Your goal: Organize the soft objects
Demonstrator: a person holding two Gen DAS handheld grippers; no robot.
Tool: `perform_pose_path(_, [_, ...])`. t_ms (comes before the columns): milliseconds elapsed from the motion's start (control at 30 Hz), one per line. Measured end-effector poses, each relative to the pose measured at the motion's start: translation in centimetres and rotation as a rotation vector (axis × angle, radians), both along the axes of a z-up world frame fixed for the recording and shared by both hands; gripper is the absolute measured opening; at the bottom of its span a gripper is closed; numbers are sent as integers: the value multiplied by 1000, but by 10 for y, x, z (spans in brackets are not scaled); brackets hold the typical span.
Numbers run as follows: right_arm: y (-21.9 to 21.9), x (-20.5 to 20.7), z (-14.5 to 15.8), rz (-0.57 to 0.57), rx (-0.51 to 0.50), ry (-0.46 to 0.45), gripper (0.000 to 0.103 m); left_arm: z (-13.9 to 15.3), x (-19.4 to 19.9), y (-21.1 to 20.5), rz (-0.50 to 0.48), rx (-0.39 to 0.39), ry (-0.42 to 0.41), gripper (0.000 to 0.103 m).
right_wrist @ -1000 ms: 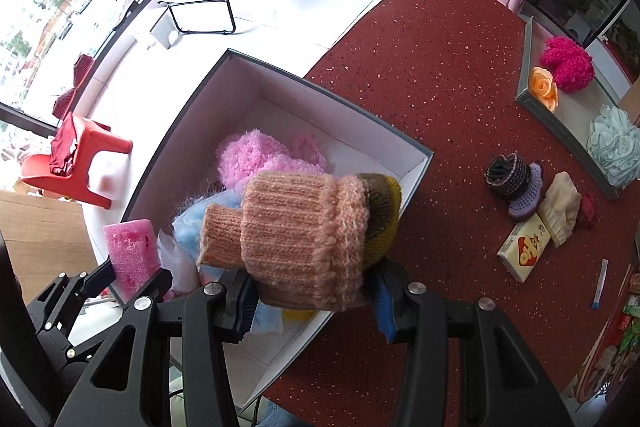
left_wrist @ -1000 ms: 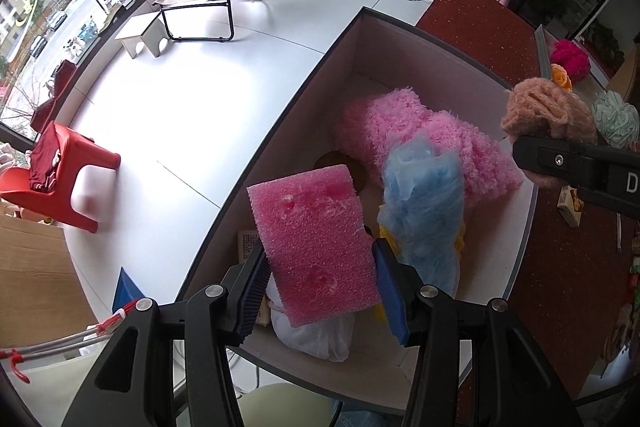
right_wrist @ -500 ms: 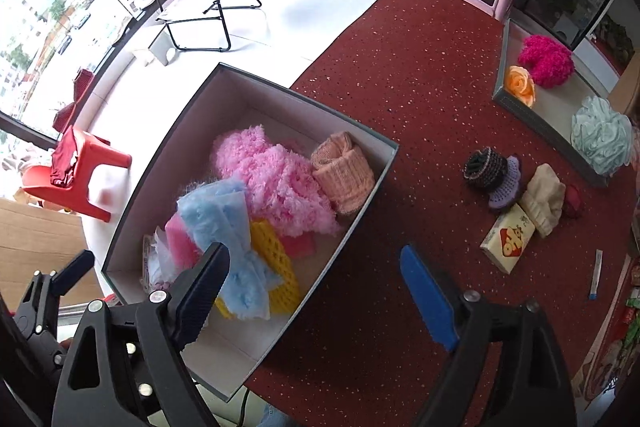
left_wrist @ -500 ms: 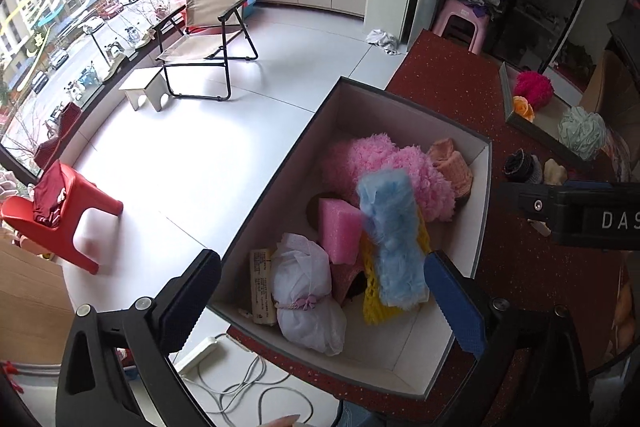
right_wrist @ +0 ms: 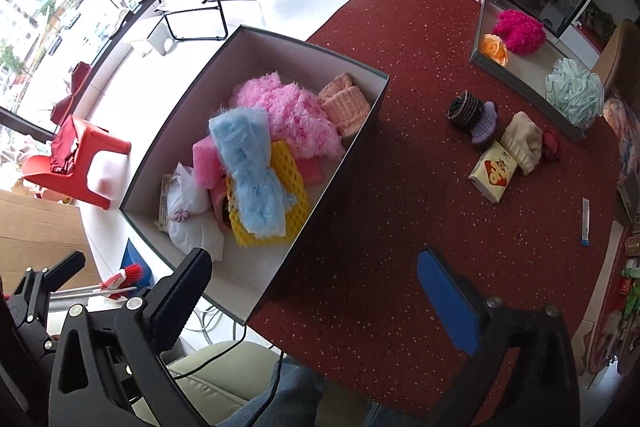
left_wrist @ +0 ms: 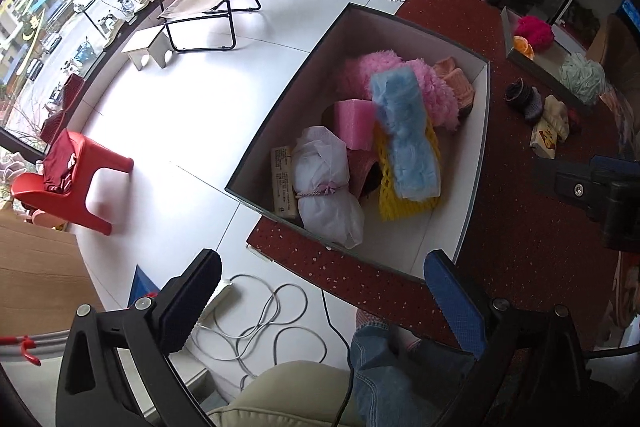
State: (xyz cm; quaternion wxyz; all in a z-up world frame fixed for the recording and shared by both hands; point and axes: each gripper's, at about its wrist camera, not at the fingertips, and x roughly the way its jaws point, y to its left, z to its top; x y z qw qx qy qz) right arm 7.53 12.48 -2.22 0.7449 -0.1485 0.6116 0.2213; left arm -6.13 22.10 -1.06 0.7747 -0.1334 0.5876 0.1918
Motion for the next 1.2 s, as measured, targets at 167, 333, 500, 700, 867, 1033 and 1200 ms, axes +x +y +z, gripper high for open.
perform_pose_path(167, [0, -12, 1, 26, -18, 11, 103, 7, 2, -7, -23, 7, -18, 102])
perform_pose_path(333, [-2, -17, 7, 33, -21, -4, 103, 11, 1, -9, -23, 12, -28, 102])
perform_pose_path(500, [-9, -19, 10, 16, -19, -7, 103, 13, 0, -13, -33, 18, -30, 102])
perform_pose_path(700, [-13, -21, 14, 14, -10, -13, 103, 16, 2, -18, -48, 26, -35, 102])
perform_pose_path(867, [-15, -21, 16, 12, -6, -19, 103, 16, 3, -20, -56, 22, -34, 102])
perform_pose_path(1033, [-15, -21, 16, 13, -7, -20, 103, 16, 5, -21, -60, 19, -34, 102])
perform_pose_path(1200, [-15, -21, 17, 15, -8, -21, 103, 16, 5, -21, -60, 20, -30, 102])
